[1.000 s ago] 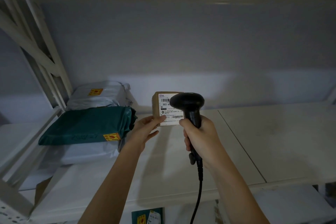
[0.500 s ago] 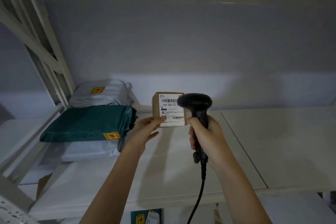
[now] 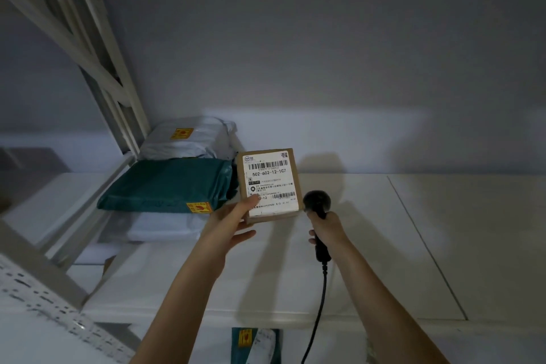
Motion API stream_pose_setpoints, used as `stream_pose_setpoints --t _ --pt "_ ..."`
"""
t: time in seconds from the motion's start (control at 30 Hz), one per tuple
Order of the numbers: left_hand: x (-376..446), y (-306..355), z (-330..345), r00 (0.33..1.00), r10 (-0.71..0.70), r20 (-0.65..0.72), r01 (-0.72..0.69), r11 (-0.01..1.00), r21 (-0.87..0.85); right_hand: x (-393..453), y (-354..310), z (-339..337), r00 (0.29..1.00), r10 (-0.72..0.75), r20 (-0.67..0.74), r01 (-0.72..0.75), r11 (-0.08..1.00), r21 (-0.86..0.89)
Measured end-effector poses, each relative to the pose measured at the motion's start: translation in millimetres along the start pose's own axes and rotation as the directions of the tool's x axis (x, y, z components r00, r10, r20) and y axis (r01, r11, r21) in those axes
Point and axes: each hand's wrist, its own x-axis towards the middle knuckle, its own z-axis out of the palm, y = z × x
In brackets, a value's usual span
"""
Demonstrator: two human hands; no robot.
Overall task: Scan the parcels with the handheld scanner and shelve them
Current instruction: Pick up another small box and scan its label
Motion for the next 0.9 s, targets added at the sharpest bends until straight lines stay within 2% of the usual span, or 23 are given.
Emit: stream_pose_setpoints --t 0.27,0.33,0.4,0.47,0.5,0.53,0.6,0.67,0.77,0.9 --pt "-21.9 -4.2 -9.5 1.000 0.000 -0.015 0.000 0.999 0.032 10.3 14.9 -1.0 0.998 0.062 -0.019 -0.063 0.997 -0.034" --pt "-27.5 -2.2 -10.0 1.000 -0.004 -0.017 0.004 1.000 0.016 7.7 15.5 -4.7 0.998 0.066 -0.022 -0.068 0.992 -0.110" --pt "-34.0 1.5 -10.7 1.000 -0.006 -0.009 0.006 1.000 0.012 2.1 12.3 -8.4 0.999 0.028 -0.045 -0.039 0.960 -0.276" --pt "-39.4 6.5 -12.6 1.000 0.000 -0.011 0.000 1.000 0.004 -13.9 2.7 -13.3 0.984 -0.145 -0.107 0.089 0.907 -0.413" --pt "-41.7 9.1 -14.3 1.000 0.006 -0.013 -0.006 1.000 -0.001 -29.3 -5.4 -15.6 0.959 -0.263 -0.100 0.209 0.903 -0.375" --pt "-44.2 11.8 -15.9 1.000 0.014 -0.014 -0.014 1.000 -0.003 -44.3 -12.3 -18.0 0.927 -0.369 -0.071 0.340 0.905 -0.257" --pt "-50.0 17.0 -19.7 0.999 0.034 -0.014 -0.034 0.999 0.001 -83.2 -30.3 -19.7 0.867 -0.489 0.096 0.492 0.870 -0.015" --pt "-58.6 22.6 -23.8 0.998 0.058 -0.014 -0.058 0.998 0.014 -115.6 -39.1 -17.8 0.765 -0.588 0.263 0.587 0.804 0.091" --pt "-78.8 33.6 -33.4 0.995 0.103 0.014 -0.104 0.991 0.081 -160.1 -47.5 -2.5 0.644 -0.693 0.324 0.734 0.679 -0.006" --pt "-116.4 53.6 -63.0 0.969 0.239 0.065 -0.247 0.955 0.165 -215.9 -62.5 26.6 0.633 -0.748 0.199 0.770 0.636 -0.061"
